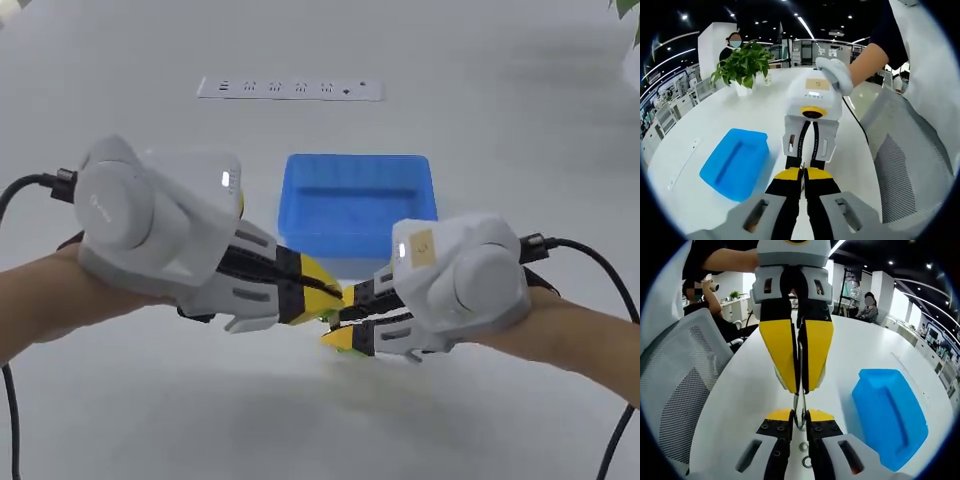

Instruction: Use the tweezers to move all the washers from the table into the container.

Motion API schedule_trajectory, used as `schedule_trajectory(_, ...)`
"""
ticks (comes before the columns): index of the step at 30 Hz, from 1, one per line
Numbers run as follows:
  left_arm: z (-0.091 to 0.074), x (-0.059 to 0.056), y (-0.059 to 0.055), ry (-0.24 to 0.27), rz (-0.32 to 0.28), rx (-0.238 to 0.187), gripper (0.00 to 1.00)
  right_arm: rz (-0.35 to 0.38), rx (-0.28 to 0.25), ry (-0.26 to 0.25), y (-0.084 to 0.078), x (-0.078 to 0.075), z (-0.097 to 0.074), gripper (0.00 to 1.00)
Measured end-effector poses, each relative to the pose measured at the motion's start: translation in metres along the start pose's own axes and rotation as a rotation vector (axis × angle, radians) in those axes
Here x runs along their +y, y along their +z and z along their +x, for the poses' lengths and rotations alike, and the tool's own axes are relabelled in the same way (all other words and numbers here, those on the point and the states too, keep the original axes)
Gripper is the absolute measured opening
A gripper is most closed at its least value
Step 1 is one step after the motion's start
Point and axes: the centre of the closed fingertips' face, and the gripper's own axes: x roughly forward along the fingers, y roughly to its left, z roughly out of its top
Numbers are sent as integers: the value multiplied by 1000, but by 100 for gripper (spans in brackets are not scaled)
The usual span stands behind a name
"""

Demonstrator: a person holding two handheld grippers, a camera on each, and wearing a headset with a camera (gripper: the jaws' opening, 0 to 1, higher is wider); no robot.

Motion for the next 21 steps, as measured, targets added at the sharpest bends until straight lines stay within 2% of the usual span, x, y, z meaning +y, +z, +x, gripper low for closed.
schedule_trajectory(7, 1, -2, 2, -7, 8, 0, 5, -12, -2, 13, 0, 1, 0, 10)
schedule_trajectory(13, 3, -5, 3, 1, 15, 5, 6, -35, -3, -2, -1, 2, 0, 9)
schedule_trajectory(19, 1, -8, 2, 21, -12, -6, 7, -46, -8, -24, 0, 3, 1, 10)
schedule_trajectory(21, 0, -10, 1, 16, -26, -8, 11, -43, -10, -32, 0, 2, 1, 10)
